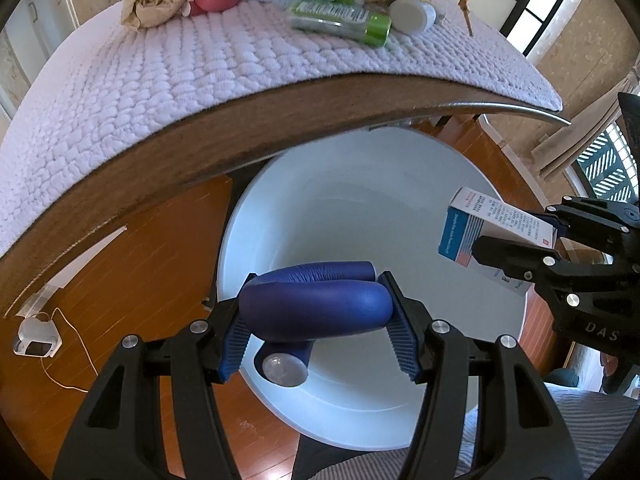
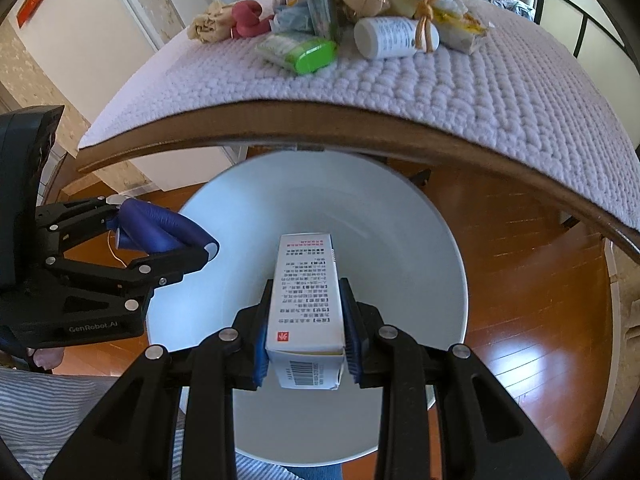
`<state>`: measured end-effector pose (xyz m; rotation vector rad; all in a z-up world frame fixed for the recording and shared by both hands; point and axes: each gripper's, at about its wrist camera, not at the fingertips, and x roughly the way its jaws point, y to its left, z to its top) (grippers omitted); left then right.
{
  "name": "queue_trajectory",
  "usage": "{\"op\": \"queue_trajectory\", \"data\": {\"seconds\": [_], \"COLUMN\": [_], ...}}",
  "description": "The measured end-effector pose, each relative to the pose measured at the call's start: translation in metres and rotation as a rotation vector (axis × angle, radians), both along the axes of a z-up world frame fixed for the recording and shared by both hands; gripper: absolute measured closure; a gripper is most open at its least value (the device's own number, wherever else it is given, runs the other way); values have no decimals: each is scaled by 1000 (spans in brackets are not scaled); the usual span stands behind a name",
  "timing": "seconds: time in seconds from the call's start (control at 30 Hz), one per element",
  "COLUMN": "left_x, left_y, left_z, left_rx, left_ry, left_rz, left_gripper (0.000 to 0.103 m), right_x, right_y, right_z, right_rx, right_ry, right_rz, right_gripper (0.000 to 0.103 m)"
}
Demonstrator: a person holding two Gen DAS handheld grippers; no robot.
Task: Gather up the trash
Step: 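Carry the navy roller and white medicine box with both tools over the white bin, then open both tools to drop the roller and box into the bin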
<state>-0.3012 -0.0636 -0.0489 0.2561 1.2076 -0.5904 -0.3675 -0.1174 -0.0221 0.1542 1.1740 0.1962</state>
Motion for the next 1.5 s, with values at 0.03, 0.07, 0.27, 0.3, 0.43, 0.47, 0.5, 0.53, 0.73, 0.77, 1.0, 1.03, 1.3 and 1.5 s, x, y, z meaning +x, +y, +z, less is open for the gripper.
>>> {"op": "queue_trajectory", "data": {"seconds": [0.03,0.07,0.27,0.3,0.43,0.47,0.5,0.53,0.73,0.77,1.0,1.03,1.3,1.5], "left_x": [-2,-2,2,2,1,1,1,0,0,-1,1,2,3,2], "left_y": [0,-1,-18,-20,-35,-36,-38,-37,-47,-45,-44,-44,-45,-48], "left_z": [-2,-3,-7,-8,-19,-21,-23,-23,-33,-35,-38,-39,-44,-44], "left_rx": [3,5,20,23,36,37,40,42,61,63,73,75,86,84], "left_ry": [1,2,7,7,1,2,1,0,-7,-8,-8,-7,-9,-9], "left_rz": [-1,-1,-4,-5,-10,-10,-10,-10,-17,-17,-17,-18,-25,-30], "left_gripper": [42,42,42,42,42,42,42,42,42,42,42,42,42,41], "right_x": [0,1,4,4,3,3,4,4,7,7,7,7,5,3], "right_y": [0,0,-1,-1,-3,-3,-2,-2,0,0,0,0,-3,-5], "right_z": [0,-1,-2,-2,-1,-1,-2,-2,-5,-5,-5,-6,-9,-12], "right_rx": [1,2,5,5,5,5,6,5,3,3,2,2,4,0], "right_ry": [3,6,17,18,21,22,23,24,31,33,40,42,54,60], "right_rz": [0,0,-2,-3,-3,-4,-4,-5,-5,-5,-3,-3,-7,-22], "right_gripper": [73,73,73,73,73,73,73,73,73,73,73,73,73,67]}}
